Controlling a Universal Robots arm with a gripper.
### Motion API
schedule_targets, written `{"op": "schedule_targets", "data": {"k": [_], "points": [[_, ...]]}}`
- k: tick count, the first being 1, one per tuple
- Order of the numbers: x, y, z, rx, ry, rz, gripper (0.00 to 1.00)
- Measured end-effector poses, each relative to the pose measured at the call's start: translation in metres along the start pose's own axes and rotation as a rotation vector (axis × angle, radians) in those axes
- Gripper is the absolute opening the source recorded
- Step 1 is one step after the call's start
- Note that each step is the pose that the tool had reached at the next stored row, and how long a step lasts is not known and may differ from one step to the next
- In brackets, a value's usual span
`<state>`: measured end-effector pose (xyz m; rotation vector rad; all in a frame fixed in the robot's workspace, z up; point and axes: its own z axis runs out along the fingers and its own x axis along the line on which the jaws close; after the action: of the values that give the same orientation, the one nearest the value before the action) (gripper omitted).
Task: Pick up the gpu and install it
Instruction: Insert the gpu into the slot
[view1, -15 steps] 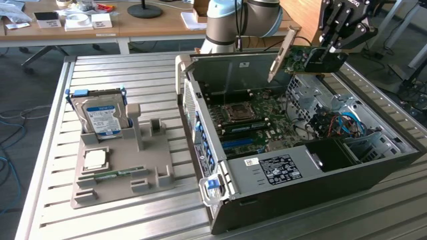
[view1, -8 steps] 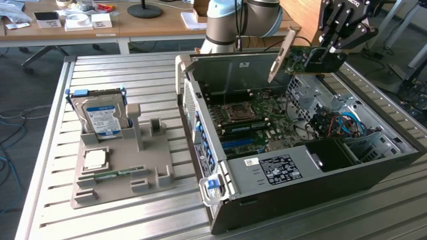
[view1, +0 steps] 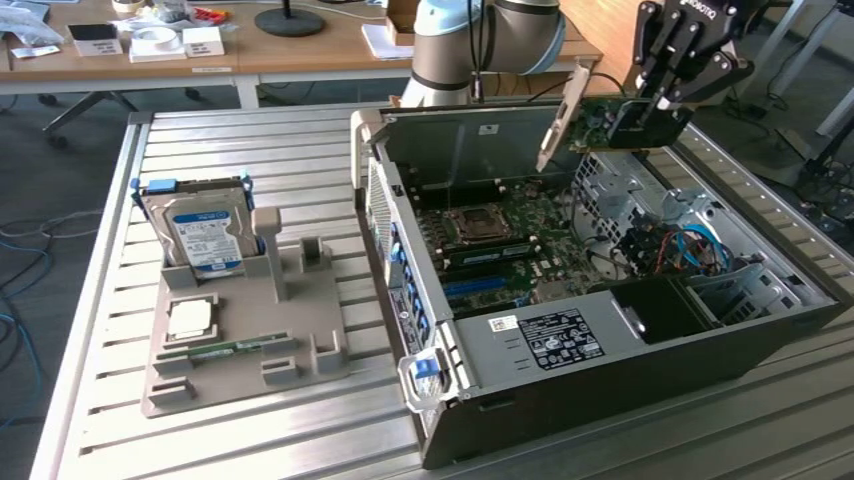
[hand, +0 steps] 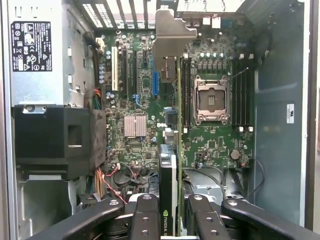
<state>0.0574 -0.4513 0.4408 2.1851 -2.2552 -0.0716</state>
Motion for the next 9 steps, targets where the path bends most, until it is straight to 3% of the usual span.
{"op": "schedule_targets", "data": {"k": [1,2,9], "points": [[0.0002,0.0032,0.0031,0.0063,0.0001,-0.012,0.27],[0.0002,0.004,0.0038,0.0072,0.0002,-0.015,0.27],[0.0003,0.006,0.005,0.0079,0.0005,-0.023,0.27]]}}
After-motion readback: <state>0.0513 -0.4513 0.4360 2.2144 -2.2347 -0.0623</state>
